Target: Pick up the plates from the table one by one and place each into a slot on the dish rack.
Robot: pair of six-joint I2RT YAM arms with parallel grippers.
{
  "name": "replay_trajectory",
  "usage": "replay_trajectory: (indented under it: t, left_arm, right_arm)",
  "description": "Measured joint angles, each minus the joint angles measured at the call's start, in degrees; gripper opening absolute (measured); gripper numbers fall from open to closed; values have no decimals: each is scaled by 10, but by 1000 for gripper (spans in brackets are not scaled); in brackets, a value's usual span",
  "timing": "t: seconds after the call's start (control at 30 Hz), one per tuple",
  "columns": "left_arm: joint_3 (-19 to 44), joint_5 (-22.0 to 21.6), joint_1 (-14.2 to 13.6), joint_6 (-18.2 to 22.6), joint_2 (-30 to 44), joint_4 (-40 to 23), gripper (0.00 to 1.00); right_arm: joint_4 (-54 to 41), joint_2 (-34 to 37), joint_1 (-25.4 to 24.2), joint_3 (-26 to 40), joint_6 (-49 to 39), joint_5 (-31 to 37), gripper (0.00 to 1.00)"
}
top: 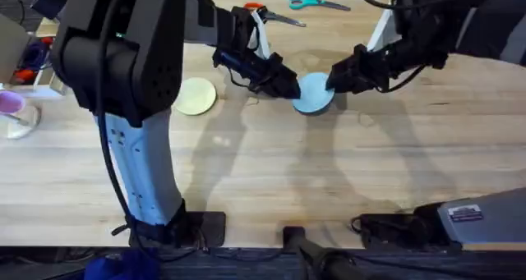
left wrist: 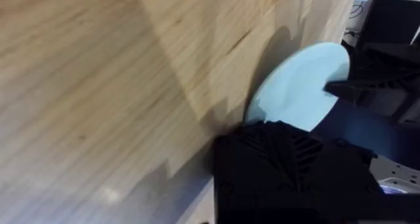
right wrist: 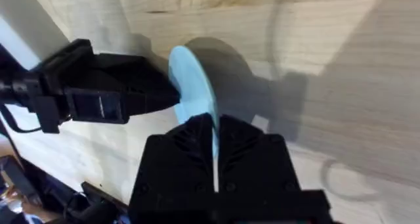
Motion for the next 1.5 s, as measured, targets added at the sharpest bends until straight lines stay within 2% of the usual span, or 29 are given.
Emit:
replay_trajectory:
  t: [0.6, 0.77, 0.93, 1.1, 1.33, 1.5]
  left_arm:
    - [2, -1, 0, -2, 0, -1, 40]
    - [12, -14, -3, 2, -1, -4, 40]
    - [26, -72, -11, 13, -23, -33, 40]
    - [37, -134, -9, 32, -74, -73, 40]
    - [39, -197, -8, 57, -179, -132, 40]
    - [39, -234, -8, 72, -245, -174, 40]
  right_arm:
    - [-17, 0, 0, 0, -4, -2, 31]
    - [-17, 0, 0, 0, -18, -1, 29]
    - [-17, 0, 1, 0, -34, -3, 30]
    - [-19, -13, 1, 0, -53, 0, 30]
    - [-47, -90, 1, -2, -90, 40, 30]
    - [-101, -149, 1, -1, -127, 73, 30]
